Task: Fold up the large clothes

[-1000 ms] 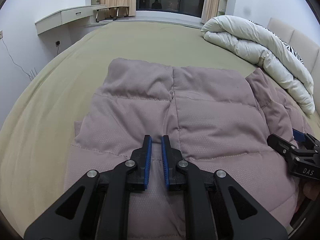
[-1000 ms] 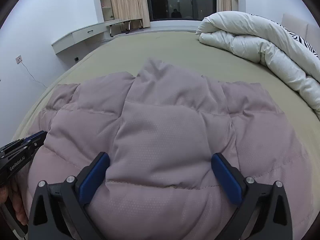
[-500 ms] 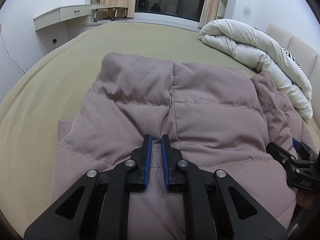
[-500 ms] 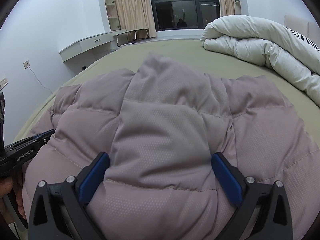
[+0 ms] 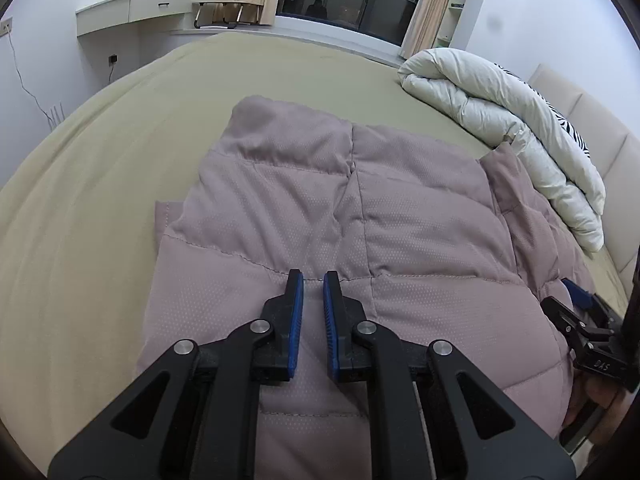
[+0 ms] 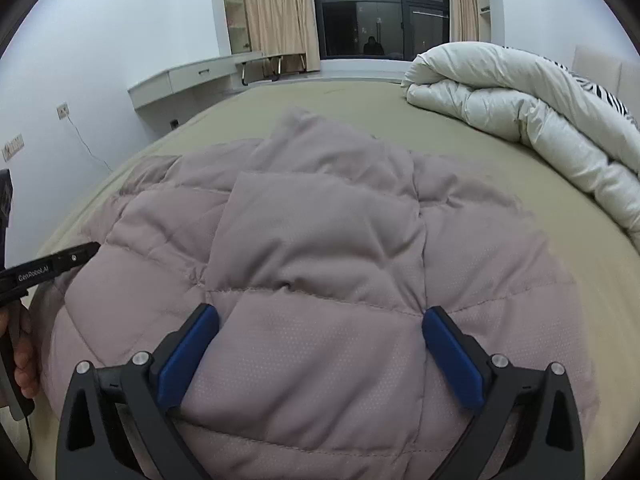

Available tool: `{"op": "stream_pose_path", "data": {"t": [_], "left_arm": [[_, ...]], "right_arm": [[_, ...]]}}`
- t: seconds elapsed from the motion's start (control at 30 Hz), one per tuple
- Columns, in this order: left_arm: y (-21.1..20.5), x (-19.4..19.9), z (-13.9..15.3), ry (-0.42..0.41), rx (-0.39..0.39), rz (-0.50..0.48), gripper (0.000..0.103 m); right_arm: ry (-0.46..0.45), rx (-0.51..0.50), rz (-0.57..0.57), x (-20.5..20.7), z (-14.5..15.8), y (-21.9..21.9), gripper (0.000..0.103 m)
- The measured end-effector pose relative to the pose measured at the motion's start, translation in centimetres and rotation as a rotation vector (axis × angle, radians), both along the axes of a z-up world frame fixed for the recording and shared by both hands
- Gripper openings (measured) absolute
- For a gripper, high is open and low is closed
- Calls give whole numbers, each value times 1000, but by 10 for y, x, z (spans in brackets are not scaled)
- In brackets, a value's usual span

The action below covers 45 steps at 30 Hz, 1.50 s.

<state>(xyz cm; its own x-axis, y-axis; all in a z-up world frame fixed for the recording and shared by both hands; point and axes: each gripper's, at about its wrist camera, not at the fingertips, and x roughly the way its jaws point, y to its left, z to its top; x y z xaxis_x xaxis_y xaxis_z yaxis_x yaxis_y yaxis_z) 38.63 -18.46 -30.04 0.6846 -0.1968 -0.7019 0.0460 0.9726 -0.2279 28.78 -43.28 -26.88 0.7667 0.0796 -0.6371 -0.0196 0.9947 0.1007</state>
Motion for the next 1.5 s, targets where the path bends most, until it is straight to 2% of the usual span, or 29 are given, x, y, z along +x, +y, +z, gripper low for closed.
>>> {"op": "stream_pose_path", "data": {"t": [0.13, 0.37, 0.47, 0.6, 0.73, 0.87, 1.0, 1.03, 1.07, 1.17, 1.3, 1.5], "left_arm": [[-7, 9, -8, 24, 21, -15, 10], [-12, 12, -11, 34, 64, -15, 10], [-12, 14, -10, 43, 83, -19, 10], [-18, 14, -10, 43, 106, -16, 10], [-23, 20, -10, 54, 127, -10, 10], [-25, 19, -11, 58, 136, -6, 10], [-28, 17, -11, 64, 148, -6, 10], [-28, 17, -11, 67, 148, -6, 10], [-29, 18, -11, 70, 149, -6, 10], [-32, 21, -11, 78, 159, -4, 10], [-35, 22, -11, 80, 168, -2, 10], [-42, 23, -14, 79, 194, -1, 10]], "right_arm": [[-41, -36, -23, 2, -10, 3, 103], [-16, -28, -21, 4, -5, 4, 103], [68, 0, -67, 8, 15, 5, 103], [-33, 36, -103, 14, 61, 6, 103], [26, 9, -61, 58, 79, 20, 102], [131, -33, -48, 106, 66, 36, 87], [245, -32, -100, 143, 40, 35, 87], [275, -47, -116, 150, 31, 34, 88], [292, -59, -122, 155, 24, 33, 93], [321, -69, -130, 165, 11, 29, 103], [333, -13, -116, 169, -2, 18, 103], [310, -5, -107, 171, -13, 16, 103]]}}
